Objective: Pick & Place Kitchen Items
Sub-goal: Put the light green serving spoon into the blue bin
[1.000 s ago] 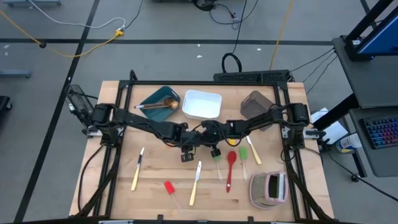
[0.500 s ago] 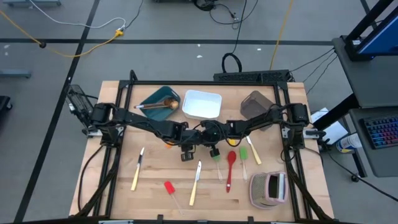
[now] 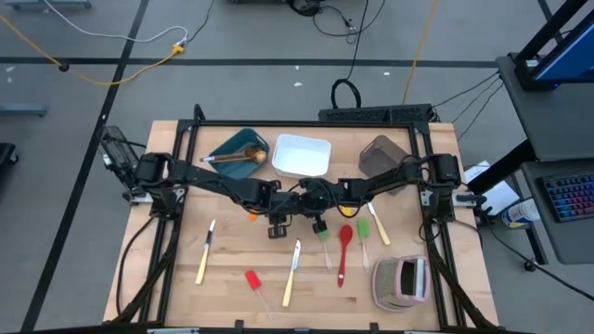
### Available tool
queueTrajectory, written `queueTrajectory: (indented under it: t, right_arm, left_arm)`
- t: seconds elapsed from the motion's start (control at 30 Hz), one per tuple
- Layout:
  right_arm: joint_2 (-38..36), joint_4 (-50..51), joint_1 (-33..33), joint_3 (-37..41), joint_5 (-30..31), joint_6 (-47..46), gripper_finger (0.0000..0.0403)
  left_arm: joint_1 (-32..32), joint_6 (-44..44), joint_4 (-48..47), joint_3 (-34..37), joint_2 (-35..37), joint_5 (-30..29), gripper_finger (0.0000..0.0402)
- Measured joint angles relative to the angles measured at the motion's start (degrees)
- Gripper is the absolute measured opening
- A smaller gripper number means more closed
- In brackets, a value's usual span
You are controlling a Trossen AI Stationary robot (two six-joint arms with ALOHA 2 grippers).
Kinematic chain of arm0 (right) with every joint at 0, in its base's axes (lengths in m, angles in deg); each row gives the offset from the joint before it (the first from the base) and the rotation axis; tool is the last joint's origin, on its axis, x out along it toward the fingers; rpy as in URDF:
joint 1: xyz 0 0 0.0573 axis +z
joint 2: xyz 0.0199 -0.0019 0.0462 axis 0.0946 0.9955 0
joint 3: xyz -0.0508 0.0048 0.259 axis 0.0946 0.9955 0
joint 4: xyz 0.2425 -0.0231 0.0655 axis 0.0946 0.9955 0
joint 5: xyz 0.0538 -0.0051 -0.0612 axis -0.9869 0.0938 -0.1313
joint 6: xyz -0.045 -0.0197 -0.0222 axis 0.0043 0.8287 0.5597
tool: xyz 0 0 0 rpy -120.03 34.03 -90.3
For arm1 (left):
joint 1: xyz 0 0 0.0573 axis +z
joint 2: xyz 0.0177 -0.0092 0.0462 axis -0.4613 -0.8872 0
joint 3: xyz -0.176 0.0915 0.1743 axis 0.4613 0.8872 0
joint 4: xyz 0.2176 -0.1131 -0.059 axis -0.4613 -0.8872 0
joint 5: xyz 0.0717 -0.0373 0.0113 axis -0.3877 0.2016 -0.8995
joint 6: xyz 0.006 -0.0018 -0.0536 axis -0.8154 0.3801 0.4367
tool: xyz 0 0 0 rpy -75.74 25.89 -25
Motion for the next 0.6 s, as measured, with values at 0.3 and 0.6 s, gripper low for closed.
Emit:
queueTrajectory:
  t: [0.3, 0.6]
  right_arm:
    - [0.0, 0.0, 0.0, 0.0, -0.2, 0.0, 0.0034]
    - [0.0, 0.1, 0.0, 0.0, -0.1, 0.0, 0.0036]
  left_arm:
    - [0.0, -0.2, -0.1, 0.0, -0.1, 1.5, 0.0089]
    - [0.0, -0.6, 0.0, 0.0, -0.1, 0.9, 0.0171]
